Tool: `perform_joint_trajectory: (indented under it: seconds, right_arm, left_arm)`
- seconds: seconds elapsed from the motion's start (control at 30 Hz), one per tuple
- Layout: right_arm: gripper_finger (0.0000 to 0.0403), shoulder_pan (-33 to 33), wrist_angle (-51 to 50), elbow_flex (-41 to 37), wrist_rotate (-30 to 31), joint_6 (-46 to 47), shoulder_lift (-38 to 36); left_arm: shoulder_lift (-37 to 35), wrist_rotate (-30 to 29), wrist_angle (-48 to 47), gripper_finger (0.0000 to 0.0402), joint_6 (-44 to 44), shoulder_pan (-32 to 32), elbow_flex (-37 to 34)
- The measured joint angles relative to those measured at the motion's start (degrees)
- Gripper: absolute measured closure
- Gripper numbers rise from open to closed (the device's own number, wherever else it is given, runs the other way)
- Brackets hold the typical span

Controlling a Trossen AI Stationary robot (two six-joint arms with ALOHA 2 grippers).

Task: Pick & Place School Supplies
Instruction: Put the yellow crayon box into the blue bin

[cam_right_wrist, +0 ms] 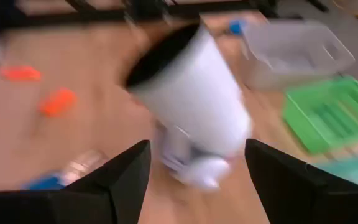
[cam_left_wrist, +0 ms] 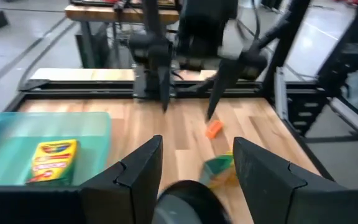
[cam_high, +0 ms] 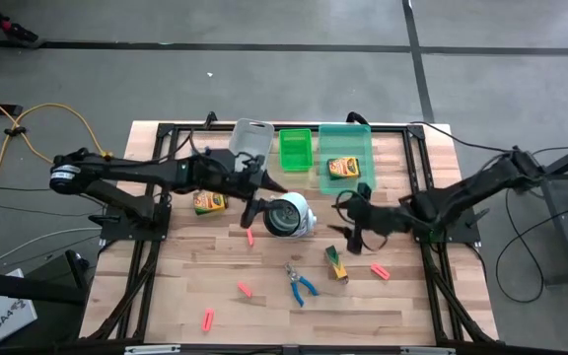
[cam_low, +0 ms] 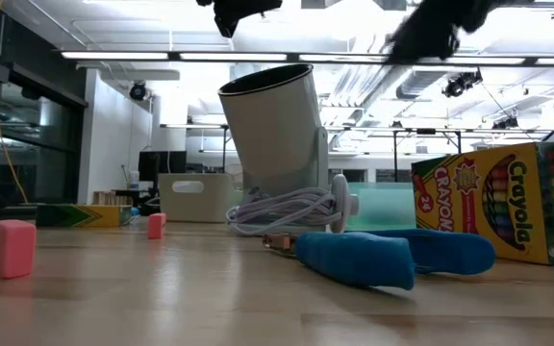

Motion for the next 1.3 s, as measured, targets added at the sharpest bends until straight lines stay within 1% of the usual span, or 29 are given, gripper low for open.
perform_joint_trajectory:
  seconds: [0.07, 0.17, 0.23, 0.33, 0.4, 0.5, 0.6, 0.67, 0.77, 0.87, 0.93, 1.07, 1.17, 1.3]
  right_arm:
    - [0.0151, 2.99, -0.43, 3.39, 2.82, 0.18, 1.85]
    - [0.0151, 6.10, -4.46, 10.23, 5.77, 1.18, 5.86]
    - [0.0151, 7.07, -9.73, 15.52, 6.20, 4.60, 9.04]
    - [0.0151, 7.74, -21.05, 23.07, 5.91, 13.10, 14.65]
    - [0.0151, 7.80, -29.63, 28.04, 4.28, 19.51, 18.28]
    - [0.0151, 7.74, -41.01, 34.51, -0.56, 29.97, 22.90]
    - [0.0151, 6.71, -46.96, 39.19, -7.61, 39.91, 26.80]
    - [0.0151, 5.97, -47.96, 40.65, -13.06, 46.10, 28.43]
    - [0.0151, 4.73, -48.09, 40.97, -19.54, 54.92, 29.73]
    - [0.0151, 3.85, -48.55, 40.97, -23.74, 60.15, 30.98]
    - [0.0151, 3.68, -48.58, 40.97, -24.52, 61.54, 31.73]
    - [0.0151, 3.68, -48.81, 40.97, -24.50, 61.94, 33.03]
    - [0.0151, 3.63, -49.64, 40.88, -24.42, 64.24, 33.37]
    - [0.0151, 3.66, -50.33, 40.91, -23.02, 66.81, 33.85]
  left_arm:
    - [0.00, -0.01, -0.13, 0.0211, 0.00, -1.45, 0.00]
    - [0.00, -0.01, -0.77, 0.0211, 0.00, -3.30, 0.00]
    - [0.00, -0.04, -0.98, 0.0211, 0.01, -4.33, 0.00]
    - [0.00, -0.17, -1.79, 0.0211, 0.02, -5.62, 0.02]
    - [0.00, -0.95, -3.10, 0.0211, 0.51, -6.30, 0.02]
    - [0.00, -2.22, -5.75, 0.0211, 2.44, -7.05, 0.02]
    - [0.00, -2.85, -8.13, 0.0211, 4.11, -7.58, 0.02]
    - [0.00, -2.86, -9.45, 0.0211, 5.06, -7.69, 0.02]
    - [0.00, -2.85, -10.95, 0.0211, 5.40, -7.91, 0.02]
    - [0.00, -2.85, -12.78, 0.0211, 5.40, -7.91, 0.02]
    - [0.00, -2.85, -13.69, 0.0211, 5.24, -7.91, 0.02]
    - [0.00, -2.83, -14.75, 0.0211, 4.92, -7.93, 0.02]
    - [0.00, -2.83, -15.07, 0.0211, 4.92, -7.93, 0.02]
    - [0.00, -2.81, -15.28, 0.0211, 4.87, -7.93, 0.02]
